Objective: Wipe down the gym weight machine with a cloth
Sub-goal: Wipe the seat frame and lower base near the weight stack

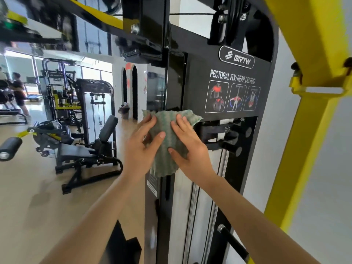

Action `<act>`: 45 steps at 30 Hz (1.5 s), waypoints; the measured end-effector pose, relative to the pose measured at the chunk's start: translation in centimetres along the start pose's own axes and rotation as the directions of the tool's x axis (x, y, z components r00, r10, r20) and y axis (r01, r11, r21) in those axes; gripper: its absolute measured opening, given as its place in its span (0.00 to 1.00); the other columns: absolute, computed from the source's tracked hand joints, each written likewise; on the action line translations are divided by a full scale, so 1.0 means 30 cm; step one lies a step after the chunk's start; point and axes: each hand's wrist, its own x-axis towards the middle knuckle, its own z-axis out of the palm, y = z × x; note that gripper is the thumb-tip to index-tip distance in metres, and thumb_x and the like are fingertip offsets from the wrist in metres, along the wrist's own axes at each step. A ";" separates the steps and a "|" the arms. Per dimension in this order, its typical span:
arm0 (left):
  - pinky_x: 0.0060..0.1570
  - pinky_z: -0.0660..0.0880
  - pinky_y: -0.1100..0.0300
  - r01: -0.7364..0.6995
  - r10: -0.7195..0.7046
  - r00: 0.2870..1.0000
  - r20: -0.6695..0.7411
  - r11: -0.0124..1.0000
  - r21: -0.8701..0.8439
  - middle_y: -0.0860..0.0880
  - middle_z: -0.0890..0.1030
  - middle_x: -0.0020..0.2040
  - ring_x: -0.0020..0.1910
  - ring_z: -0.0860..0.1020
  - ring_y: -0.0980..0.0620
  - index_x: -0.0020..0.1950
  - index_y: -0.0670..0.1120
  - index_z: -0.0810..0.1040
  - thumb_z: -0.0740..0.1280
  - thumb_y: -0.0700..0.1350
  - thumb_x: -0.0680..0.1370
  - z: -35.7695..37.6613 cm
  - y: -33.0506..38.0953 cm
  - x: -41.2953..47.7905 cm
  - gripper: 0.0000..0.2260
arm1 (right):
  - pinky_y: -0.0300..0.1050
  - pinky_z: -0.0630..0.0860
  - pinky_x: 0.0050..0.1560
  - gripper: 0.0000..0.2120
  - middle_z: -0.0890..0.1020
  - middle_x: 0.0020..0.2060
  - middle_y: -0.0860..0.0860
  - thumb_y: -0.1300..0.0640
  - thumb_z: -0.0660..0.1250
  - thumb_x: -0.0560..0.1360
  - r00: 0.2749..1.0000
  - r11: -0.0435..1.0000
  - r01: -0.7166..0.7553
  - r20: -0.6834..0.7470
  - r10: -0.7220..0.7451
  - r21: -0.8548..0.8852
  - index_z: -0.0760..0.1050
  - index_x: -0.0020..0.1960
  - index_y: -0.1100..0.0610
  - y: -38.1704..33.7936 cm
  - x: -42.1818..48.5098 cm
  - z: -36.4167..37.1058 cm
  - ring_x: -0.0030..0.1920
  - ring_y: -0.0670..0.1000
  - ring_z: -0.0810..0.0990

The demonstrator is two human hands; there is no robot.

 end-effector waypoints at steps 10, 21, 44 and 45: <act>0.66 0.76 0.59 0.236 -0.237 0.968 0.079 0.972 0.022 0.48 0.74 0.72 0.71 0.73 0.56 0.75 0.44 0.72 0.73 0.44 0.76 -0.003 -0.144 -0.296 0.27 | 0.43 0.78 0.63 0.26 0.76 0.67 0.41 0.69 0.70 0.76 0.945 0.886 -0.308 0.005 0.327 0.347 0.73 0.71 0.54 -0.020 -0.229 0.071 0.67 0.41 0.76; 0.63 0.77 0.60 0.442 -0.446 0.895 0.025 0.892 0.094 0.52 0.79 0.64 0.63 0.78 0.63 0.72 0.45 0.73 0.69 0.37 0.80 0.062 -0.286 -0.646 0.21 | 0.41 0.78 0.62 0.27 0.80 0.62 0.44 0.65 0.70 0.77 0.825 0.723 -0.554 0.156 0.543 0.414 0.70 0.74 0.51 0.131 -0.482 0.248 0.61 0.40 0.80; 0.43 0.81 0.50 0.826 -0.717 0.557 -0.419 0.531 0.190 0.59 0.81 0.45 0.43 0.81 0.57 0.60 0.47 0.73 0.63 0.45 0.84 0.345 -0.513 -1.154 0.06 | 0.46 0.80 0.58 0.13 0.84 0.52 0.46 0.63 0.71 0.76 0.539 0.493 -0.818 0.692 0.480 0.296 0.77 0.58 0.52 0.530 -0.985 0.516 0.55 0.47 0.83; 0.42 0.80 0.52 0.835 -0.716 0.546 -0.435 0.507 0.214 0.58 0.80 0.43 0.42 0.80 0.58 0.60 0.47 0.73 0.63 0.44 0.84 0.350 -0.531 -1.168 0.05 | 0.44 0.81 0.57 0.13 0.84 0.52 0.46 0.63 0.72 0.76 0.526 0.488 -0.826 0.698 0.485 0.283 0.77 0.58 0.54 0.539 -1.007 0.532 0.54 0.46 0.84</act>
